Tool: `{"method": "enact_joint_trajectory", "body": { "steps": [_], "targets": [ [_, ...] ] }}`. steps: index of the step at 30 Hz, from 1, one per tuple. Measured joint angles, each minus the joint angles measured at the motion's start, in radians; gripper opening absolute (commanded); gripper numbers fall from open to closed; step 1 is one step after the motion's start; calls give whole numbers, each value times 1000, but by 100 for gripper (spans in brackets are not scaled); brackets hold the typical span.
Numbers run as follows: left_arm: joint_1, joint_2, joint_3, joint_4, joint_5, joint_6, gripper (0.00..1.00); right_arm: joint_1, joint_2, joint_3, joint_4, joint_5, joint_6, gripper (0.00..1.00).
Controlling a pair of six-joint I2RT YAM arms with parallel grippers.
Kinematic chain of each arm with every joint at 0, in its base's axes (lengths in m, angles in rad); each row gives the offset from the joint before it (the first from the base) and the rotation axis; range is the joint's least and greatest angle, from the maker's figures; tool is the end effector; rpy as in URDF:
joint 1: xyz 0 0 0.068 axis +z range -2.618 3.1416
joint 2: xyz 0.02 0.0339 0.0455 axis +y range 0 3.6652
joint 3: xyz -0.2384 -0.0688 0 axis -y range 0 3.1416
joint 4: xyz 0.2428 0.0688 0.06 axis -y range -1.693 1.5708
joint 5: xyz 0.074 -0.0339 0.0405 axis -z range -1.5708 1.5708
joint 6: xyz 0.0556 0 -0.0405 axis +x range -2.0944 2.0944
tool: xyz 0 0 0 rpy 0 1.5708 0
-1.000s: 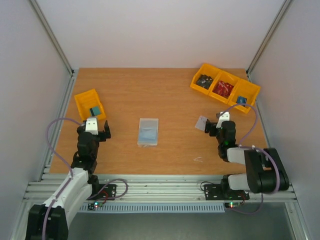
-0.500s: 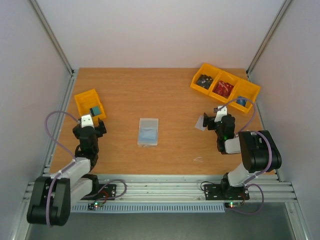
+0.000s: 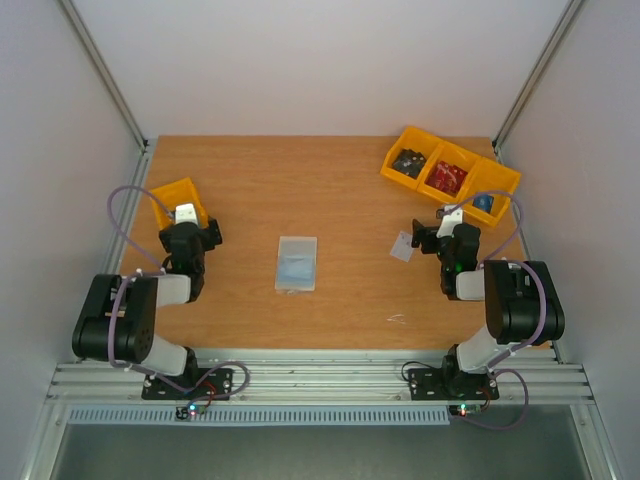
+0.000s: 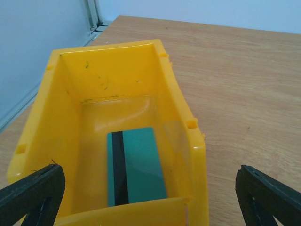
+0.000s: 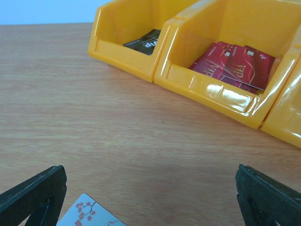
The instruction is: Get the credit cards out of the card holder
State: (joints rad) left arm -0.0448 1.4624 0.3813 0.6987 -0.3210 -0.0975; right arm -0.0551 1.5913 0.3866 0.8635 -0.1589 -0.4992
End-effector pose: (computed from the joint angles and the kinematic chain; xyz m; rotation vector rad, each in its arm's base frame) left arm 0.2795 0.0050 0.1172 -0.2615 1.9212 0.2187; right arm 0.2893 -0.0071 0.1035 -0.5256 1.8402 -0.2228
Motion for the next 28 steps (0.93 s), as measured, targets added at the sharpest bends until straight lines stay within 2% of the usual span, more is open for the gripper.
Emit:
{"method": "enact_joint_trajectory", "body": {
  "steps": [6,9,11,28],
  "targets": [
    [1,32,23,17,63,23,99,-3,0,5,-19,-11,10,98],
    [2,78,-10,134,115,43,99,-4,0,5,-26,-15,12,98],
    [2,88,-31,144,134,53,99,-5,0,5,-28,-16,12,98],
    [2,93,-22,159,134,58,99,-7,0,5,-29,-17,13,98]
  ]
}}
